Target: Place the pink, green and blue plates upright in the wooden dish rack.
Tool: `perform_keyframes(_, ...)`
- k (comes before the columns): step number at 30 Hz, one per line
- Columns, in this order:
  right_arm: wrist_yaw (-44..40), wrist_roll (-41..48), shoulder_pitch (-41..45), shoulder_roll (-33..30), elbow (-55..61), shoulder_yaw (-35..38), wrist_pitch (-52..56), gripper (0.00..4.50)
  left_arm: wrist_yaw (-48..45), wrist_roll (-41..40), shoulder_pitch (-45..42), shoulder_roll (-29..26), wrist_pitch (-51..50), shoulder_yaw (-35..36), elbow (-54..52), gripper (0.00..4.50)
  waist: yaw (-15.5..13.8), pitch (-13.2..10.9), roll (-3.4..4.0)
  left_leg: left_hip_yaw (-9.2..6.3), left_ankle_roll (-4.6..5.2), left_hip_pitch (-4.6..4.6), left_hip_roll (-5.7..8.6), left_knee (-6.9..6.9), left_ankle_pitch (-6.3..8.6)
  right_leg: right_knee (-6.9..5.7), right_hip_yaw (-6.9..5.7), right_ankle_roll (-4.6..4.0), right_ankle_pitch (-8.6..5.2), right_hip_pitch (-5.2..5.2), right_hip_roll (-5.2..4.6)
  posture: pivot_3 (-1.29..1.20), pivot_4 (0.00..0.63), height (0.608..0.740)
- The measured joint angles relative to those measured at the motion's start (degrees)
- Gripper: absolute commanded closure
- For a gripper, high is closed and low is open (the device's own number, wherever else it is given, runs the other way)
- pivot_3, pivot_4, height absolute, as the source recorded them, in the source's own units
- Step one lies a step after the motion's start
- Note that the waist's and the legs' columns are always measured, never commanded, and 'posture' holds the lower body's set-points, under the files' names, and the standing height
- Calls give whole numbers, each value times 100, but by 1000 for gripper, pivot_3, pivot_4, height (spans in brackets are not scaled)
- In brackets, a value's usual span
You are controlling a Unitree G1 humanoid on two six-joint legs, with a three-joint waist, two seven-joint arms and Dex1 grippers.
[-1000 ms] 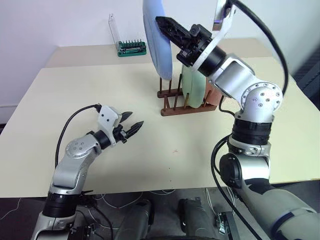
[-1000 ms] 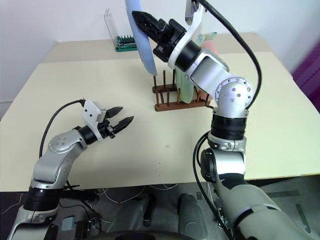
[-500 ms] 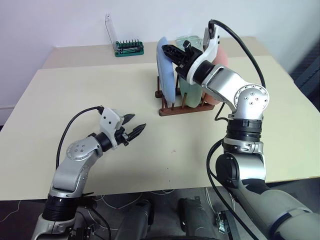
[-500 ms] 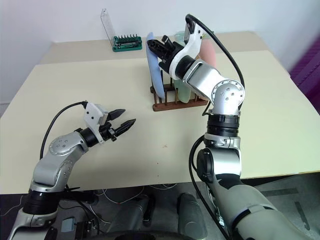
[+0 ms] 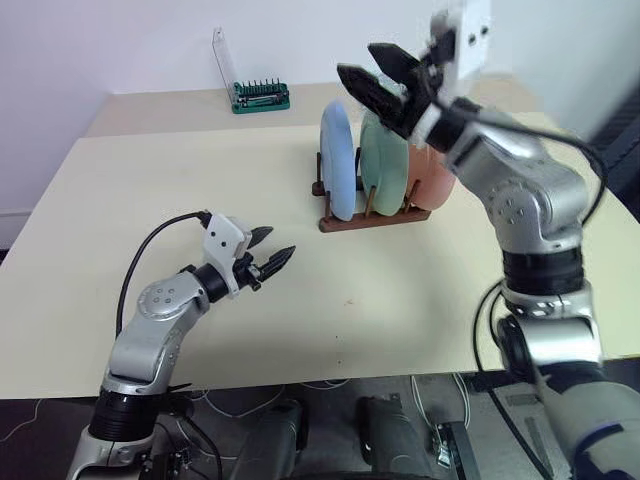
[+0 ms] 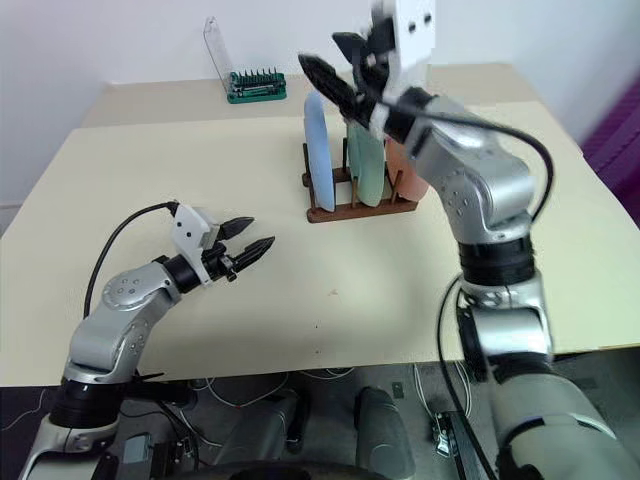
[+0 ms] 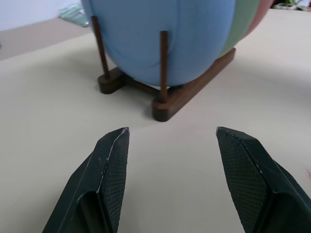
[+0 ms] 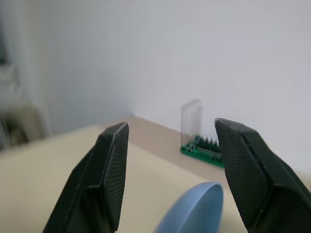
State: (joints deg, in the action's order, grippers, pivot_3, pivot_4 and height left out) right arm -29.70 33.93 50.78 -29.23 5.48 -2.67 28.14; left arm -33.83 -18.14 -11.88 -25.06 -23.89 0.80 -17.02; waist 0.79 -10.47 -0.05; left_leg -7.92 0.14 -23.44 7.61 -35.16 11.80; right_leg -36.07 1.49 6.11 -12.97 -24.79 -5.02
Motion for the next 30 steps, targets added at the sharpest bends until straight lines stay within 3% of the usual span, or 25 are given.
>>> perform_keyframes(5, -1430, -36, -1105, -757, 416, 23, -284, 1660, 233, 142, 164, -100, 178, 282, 81, 1576, 0, -2, -1, 2, 0, 0, -3, 0, 0, 4, 3, -1, 0, -1, -5, 0, 150, 740)
perform_keyframes(12, -2412, -36, -2633, -1617, 630, 367, -187, 1660, 227, 189, 1133, -435, 338, 856, 185, 1576, -39, -3, -3, 2, -2, 0, -12, -3, 6, 12, 2, -9, -5, 5, -5, 0, 150, 740)
perform_keyframes(19, -2343, -977, -2936, -1658, -551, 353, -724, 1660, -3, 71, 1815, -588, 311, 1002, -6, 1576, -31, -3, -3, 10, -4, 9, -23, -8, 7, 32, -7, -28, -13, 24, -7, 0, 150, 740)
perform_keyframes(24, -2167, -1523, -2726, -1387, -1386, 317, -1240, 1660, 19, 70, 1770, -525, 306, 899, -187, 1576, -36, -3, -4, 12, -4, 9, -23, -8, 7, 33, -8, -24, -10, 24, -7, 0, 150, 740)
perform_keyframes(30, -2176, -1808, -2726, -1213, -1596, 251, -1458, 1660, 25, 65, 1780, -377, 298, 723, -214, 1576, -36, -3, -4, 12, -4, 9, -23, -7, 7, 33, -7, -18, -7, 23, -6, 0, 150, 740)
